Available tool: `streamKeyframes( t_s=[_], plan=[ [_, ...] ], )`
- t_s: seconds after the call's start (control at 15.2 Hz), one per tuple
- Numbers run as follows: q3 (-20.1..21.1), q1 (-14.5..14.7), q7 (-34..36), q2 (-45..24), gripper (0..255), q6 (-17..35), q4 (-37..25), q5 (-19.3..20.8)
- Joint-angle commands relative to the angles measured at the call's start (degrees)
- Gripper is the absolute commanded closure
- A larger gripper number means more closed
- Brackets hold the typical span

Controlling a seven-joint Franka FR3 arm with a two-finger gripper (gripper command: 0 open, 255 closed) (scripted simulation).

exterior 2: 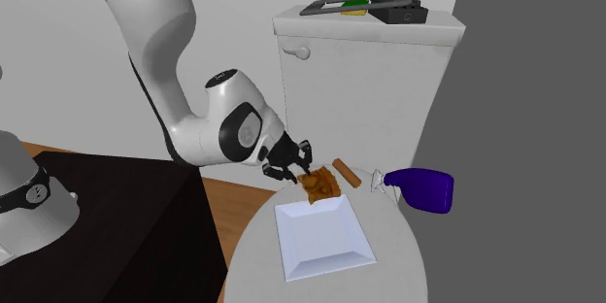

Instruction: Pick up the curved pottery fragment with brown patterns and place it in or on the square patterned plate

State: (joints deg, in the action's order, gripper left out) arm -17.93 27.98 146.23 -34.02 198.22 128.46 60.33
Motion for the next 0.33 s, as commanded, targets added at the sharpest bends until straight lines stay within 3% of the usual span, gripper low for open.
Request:
streamKeyframes(
  t_s=[0.0, 0.2, 0.26],
  plan=[
    [0.7, -4.2, -0.5, 0.6, 255, 0.9, 0.4, 3.2],
    [2.9, -12.3, 0.2, 1.3, 255, 1.6, 0.0, 10.1],
    [1.4, -10.7, -1.1, 0.3, 255, 2.7, 0.0, 8.2]
  ],
)
